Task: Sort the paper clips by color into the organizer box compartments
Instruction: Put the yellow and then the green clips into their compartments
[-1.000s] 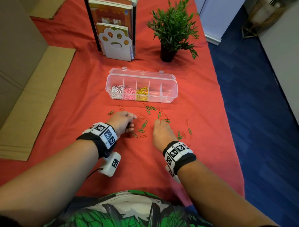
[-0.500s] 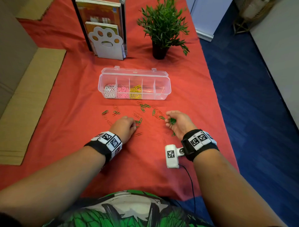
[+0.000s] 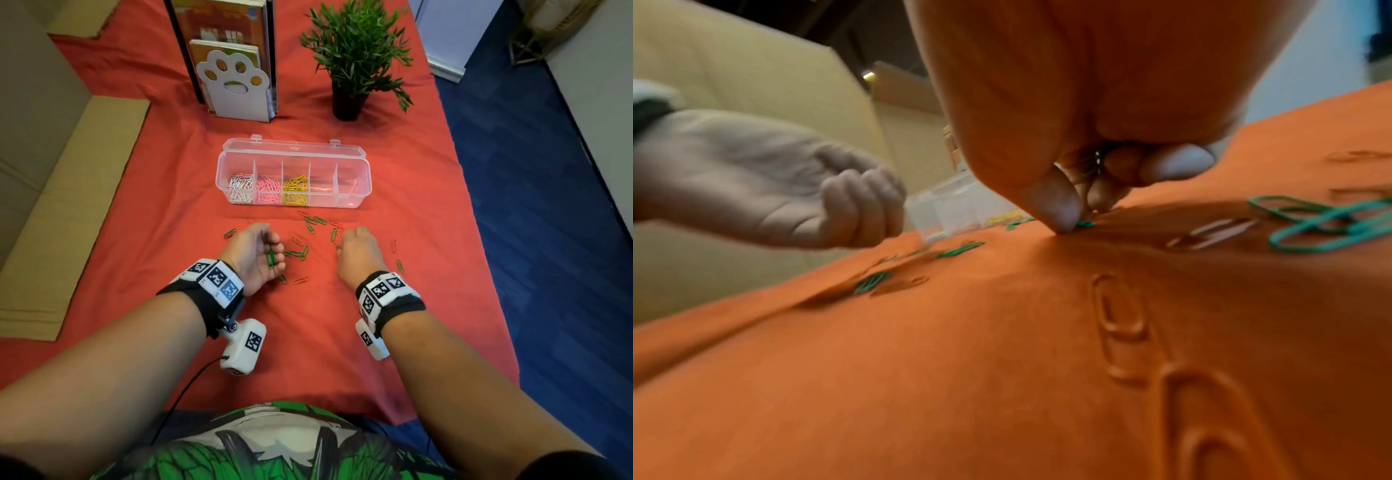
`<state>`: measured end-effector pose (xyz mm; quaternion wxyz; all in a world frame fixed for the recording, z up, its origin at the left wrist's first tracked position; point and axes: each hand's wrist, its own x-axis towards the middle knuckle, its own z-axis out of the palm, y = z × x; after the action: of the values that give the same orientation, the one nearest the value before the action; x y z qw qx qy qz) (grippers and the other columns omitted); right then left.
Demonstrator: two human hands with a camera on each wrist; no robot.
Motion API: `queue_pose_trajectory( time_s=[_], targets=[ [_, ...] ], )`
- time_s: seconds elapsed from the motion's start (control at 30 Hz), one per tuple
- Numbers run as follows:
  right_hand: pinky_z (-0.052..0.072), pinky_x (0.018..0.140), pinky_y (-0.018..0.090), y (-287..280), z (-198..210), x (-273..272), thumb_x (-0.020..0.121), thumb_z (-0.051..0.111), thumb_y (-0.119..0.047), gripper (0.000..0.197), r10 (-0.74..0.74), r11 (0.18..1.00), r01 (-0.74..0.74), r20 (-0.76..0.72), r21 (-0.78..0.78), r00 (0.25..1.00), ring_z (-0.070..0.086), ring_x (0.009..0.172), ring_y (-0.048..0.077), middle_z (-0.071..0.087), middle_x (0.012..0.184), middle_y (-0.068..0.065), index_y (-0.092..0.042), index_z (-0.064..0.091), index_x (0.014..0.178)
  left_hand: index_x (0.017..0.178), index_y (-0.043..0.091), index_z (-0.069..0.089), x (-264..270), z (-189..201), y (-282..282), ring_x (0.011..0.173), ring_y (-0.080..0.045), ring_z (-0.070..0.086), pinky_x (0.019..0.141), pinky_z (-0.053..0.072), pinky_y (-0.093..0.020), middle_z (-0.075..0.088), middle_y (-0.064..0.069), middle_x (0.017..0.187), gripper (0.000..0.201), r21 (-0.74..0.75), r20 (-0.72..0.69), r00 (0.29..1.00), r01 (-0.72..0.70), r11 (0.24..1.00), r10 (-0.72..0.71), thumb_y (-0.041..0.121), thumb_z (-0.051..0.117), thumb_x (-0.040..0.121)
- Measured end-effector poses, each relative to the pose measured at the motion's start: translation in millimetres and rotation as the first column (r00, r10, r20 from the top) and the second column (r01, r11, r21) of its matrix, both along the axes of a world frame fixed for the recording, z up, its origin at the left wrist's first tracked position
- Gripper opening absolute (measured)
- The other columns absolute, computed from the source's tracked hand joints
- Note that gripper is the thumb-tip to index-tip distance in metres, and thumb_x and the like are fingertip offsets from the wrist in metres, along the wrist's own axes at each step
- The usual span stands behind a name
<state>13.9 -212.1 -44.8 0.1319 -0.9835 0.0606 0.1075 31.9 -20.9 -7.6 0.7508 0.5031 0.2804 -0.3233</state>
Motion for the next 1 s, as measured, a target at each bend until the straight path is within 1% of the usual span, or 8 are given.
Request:
queue_pose_trajectory(
  time_s=[0.13, 0.23, 0.33, 0.47, 0.53, 0.6, 0.77, 1.0],
  targets=[
    [0.043, 0.088, 0.039, 6.0, 1.1, -3.8, 0.089, 0.042, -0.008, 0.024, 0.085, 0.991, -0.079, -0.055, 0.104, 0.995, 0.052, 0.107, 0.036, 0.051, 0.114, 0.020, 0.000, 0.051, 0.109, 0.065, 0.021, 0.050, 0.6, -5.9, -9.1, 0.045, -0.009, 0.040, 0.043, 0.035, -0.016, 0.045, 0.006, 0.053, 0.031, 0.347, 0.135, 0.979, 0.099, 0.932, -0.154, 0.037, 0.051, 0.091],
    [0.042, 0.081, 0.029, 1.4, 5.9, -1.9, 0.089, 0.045, -0.008, 0.015, -0.126, 0.889, 0.175, -0.142, 0.424, 0.982, 0.057, 0.092, 0.024, 0.062, 0.098, 0.013, -0.009, 0.058, 0.097, 0.086, 0.016, 0.067, 0.6, -12.8, -9.2, 0.072, -0.017, 0.056, 0.067, 0.042, -0.025, 0.063, -0.002, 0.078, 0.012, 0.816, 0.282, 0.756, 0.135, 0.562, -0.591, 0.025, 0.059, 0.087],
    [0.042, 0.059, 0.021, -1.7, 9.8, 0.8, 0.088, 0.042, 0.000, 0.024, -0.302, 0.601, 0.409, -0.279, 0.687, 0.912, 0.049, 0.064, 0.011, 0.055, 0.077, -0.001, -0.018, 0.056, 0.095, 0.106, 0.017, 0.069, 2.8, -20.9, -7.4, 0.096, -0.027, 0.057, 0.085, 0.042, -0.029, 0.059, -0.012, 0.099, 0.024, 0.956, 0.183, 0.544, 0.095, 0.277, -0.819, 0.023, 0.063, 0.083],
    [0.040, 0.046, 0.020, -7.1, 26.9, 5.6, 0.090, 0.035, -0.001, 0.024, -0.370, -0.035, 0.594, -0.563, 0.804, 0.739, 0.043, 0.055, 0.012, 0.043, 0.067, 0.003, -0.013, 0.052, 0.078, 0.095, 0.010, 0.067, 3.8, -29.4, -7.9, 0.094, -0.032, 0.057, 0.081, 0.044, -0.034, 0.054, -0.013, 0.096, 0.016, 0.983, 0.138, 0.433, 0.052, 0.178, -0.891, 0.018, 0.064, 0.081],
    [0.038, 0.042, 0.019, -8.4, 31.2, 10.7, 0.090, 0.038, -0.007, 0.021, -0.347, -0.148, 0.610, -0.618, 0.779, 0.705, 0.041, 0.053, 0.012, 0.040, 0.064, 0.002, -0.011, 0.051, 0.074, 0.092, 0.007, 0.064, 2.5, -31.3, -8.0, 0.093, -0.034, 0.056, 0.081, 0.043, -0.036, 0.054, -0.015, 0.097, 0.012, 0.983, 0.139, 0.400, 0.056, 0.176, -0.906, 0.015, 0.060, 0.083],
    [0.030, 0.041, 0.019, -7.0, 30.0, 18.8, 0.088, 0.044, -0.009, 0.018, -0.364, 0.005, 0.617, -0.573, 0.787, 0.734, 0.034, 0.051, 0.010, 0.038, 0.063, -0.001, -0.015, 0.051, 0.073, 0.092, 0.006, 0.061, 1.4, -31.1, -8.7, 0.094, -0.033, 0.055, 0.082, 0.041, -0.035, 0.058, -0.016, 0.097, 0.009, 0.977, 0.160, 0.399, 0.066, 0.202, -0.903, 0.012, 0.057, 0.085],
    [0.048, 0.081, 0.032, -1.7, 20.1, 39.9, 0.083, 0.051, -0.013, 0.017, -0.215, 0.879, 0.287, -0.221, 0.381, 0.951, 0.062, 0.093, 0.029, 0.065, 0.094, 0.011, -0.008, 0.064, 0.092, 0.097, 0.013, 0.060, 6.4, -26.2, -8.6, 0.080, -0.020, 0.052, 0.076, 0.041, -0.028, 0.060, -0.001, 0.088, 0.017, 0.842, 0.260, 0.670, 0.195, 0.503, -0.695, 0.006, 0.046, 0.089],
    [0.045, 0.092, 0.041, 14.2, 13.3, 39.6, 0.089, 0.048, -0.015, 0.035, -0.028, 1.000, 0.028, -0.105, -0.001, 0.994, 0.053, 0.114, 0.036, 0.047, 0.125, 0.019, -0.003, 0.043, 0.120, 0.069, 0.016, 0.046, 9.8, 1.1, -7.1, 0.056, -0.013, 0.041, 0.046, 0.042, -0.019, 0.045, -0.002, 0.067, 0.027, 0.170, 0.069, 0.997, 0.024, 0.985, -0.036, 0.010, 0.032, 0.091]
  ],
)
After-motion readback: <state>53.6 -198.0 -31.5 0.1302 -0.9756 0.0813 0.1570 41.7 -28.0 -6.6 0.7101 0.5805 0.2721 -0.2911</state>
